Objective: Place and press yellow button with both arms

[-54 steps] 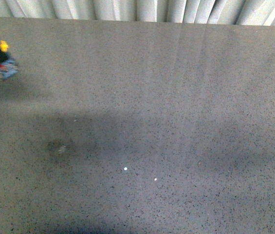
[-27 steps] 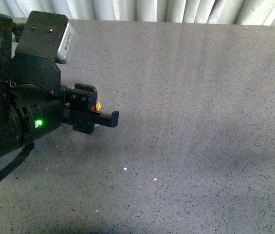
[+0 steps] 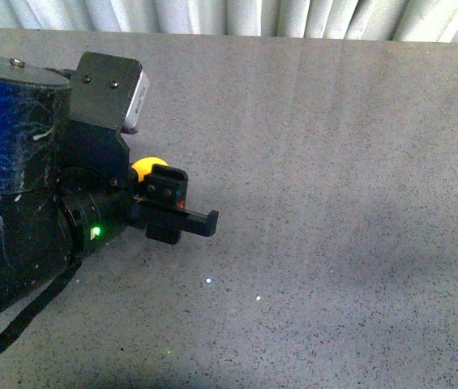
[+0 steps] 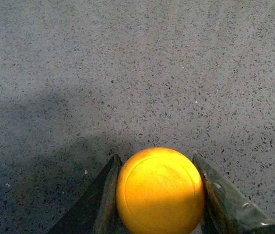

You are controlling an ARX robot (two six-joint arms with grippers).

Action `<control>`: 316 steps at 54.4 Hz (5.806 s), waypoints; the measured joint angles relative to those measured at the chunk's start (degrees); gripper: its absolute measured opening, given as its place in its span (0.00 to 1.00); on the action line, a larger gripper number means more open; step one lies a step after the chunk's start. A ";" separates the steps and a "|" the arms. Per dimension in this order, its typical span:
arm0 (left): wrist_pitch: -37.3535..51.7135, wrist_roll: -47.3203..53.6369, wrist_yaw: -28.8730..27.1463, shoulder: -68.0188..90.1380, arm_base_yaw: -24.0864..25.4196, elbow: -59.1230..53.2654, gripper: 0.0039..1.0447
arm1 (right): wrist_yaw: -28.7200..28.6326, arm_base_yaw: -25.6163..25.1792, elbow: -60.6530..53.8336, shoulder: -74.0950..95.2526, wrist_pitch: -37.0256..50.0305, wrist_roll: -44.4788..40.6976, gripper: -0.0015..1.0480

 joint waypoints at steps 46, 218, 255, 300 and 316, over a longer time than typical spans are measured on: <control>3.34 4.07 -1.92 -50.34 18.88 -26.10 0.63 | 0.00 0.00 0.00 0.00 0.00 0.00 0.91; -50.88 6.03 7.48 -111.84 29.64 -30.77 0.01 | 0.15 34.71 66.07 114.97 -1.90 22.01 0.01; -50.88 6.05 7.48 -111.84 29.64 -30.77 0.01 | -2.16 28.11 52.68 97.29 12.48 30.86 0.23; -50.88 6.05 7.48 -111.84 29.64 -30.77 0.01 | 14.73 14.91 15.74 74.88 57.55 0.61 0.01; -50.88 6.05 7.48 -111.84 29.64 -30.77 0.01 | 8.96 8.92 6.93 61.53 52.87 0.20 0.01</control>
